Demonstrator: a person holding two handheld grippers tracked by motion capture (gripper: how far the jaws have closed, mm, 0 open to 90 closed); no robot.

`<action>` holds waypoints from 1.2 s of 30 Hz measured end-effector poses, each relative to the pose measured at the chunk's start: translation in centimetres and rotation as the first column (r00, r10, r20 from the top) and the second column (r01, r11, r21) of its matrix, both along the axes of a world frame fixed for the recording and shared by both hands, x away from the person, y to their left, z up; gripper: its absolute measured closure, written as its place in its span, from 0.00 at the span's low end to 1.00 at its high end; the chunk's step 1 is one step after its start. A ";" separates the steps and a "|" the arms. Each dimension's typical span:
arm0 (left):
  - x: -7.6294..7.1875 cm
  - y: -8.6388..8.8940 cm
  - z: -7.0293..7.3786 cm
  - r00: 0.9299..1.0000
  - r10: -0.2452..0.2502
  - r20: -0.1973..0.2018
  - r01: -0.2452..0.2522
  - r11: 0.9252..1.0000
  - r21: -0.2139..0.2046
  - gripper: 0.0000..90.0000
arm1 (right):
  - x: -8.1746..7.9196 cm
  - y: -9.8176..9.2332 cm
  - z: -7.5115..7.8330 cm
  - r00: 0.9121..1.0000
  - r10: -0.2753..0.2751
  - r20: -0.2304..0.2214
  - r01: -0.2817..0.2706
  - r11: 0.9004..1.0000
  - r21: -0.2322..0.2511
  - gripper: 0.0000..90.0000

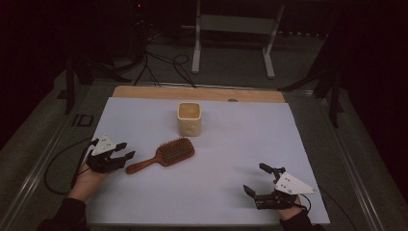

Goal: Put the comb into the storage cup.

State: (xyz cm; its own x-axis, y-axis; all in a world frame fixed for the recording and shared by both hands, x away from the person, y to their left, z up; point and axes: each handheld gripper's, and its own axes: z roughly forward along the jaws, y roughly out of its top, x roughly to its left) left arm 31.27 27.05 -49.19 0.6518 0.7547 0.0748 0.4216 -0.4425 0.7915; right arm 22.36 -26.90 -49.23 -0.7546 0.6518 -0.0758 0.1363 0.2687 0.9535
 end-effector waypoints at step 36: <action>-0.1 -0.5 -2.1 0.979 -0.077 -0.187 0.104 0.985 0.140 1.00 | 0.2 0.1 -0.1 1.000 0.004 -0.016 -0.004 1.000 0.006 0.10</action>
